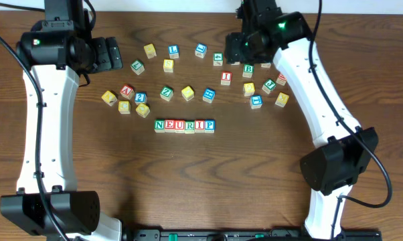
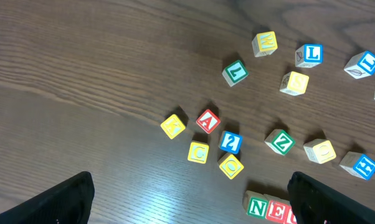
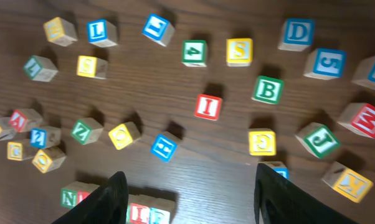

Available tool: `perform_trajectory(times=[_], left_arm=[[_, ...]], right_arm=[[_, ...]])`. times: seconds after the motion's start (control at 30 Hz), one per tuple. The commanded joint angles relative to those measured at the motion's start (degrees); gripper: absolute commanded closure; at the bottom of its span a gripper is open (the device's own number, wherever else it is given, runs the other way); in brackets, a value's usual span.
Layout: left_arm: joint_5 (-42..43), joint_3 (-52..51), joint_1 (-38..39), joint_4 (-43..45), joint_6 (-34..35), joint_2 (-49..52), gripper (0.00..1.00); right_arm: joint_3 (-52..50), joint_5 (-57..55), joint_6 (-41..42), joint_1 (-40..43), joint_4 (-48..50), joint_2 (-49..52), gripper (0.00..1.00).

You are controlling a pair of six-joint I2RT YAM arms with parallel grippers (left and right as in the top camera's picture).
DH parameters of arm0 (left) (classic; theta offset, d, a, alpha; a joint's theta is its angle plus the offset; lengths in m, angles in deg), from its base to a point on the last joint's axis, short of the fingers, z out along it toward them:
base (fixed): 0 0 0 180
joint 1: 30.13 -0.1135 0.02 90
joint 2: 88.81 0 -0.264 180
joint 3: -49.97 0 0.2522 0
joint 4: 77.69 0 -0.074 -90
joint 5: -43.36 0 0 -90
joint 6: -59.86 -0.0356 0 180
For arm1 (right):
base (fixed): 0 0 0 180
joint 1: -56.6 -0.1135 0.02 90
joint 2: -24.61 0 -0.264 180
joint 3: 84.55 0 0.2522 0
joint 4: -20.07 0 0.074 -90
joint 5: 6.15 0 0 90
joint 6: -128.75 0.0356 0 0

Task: Spell out NEURIPS
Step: 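Lower the right gripper and close it on the yellow S block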

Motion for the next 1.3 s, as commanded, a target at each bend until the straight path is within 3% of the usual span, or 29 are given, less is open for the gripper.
perform_trajectory(times=[0.0, 0.5, 1.27], left_arm=[[-0.31, 0.94, -0.24, -0.13, -0.35, -0.2, 0.02], [-0.31, 0.94, -0.24, -0.13, -0.35, -0.2, 0.02], [-0.31, 0.94, -0.24, -0.13, -0.35, -0.2, 0.02]], right_arm=[[0.81, 0.37, 1.51, -1.46, 1.4, 0.22, 0.39], [0.81, 0.31, 3.21, -5.88, 5.35, 3.06, 0.39], [0.79, -5.68, 4.85, -0.85, 3.19, 3.63, 0.39]])
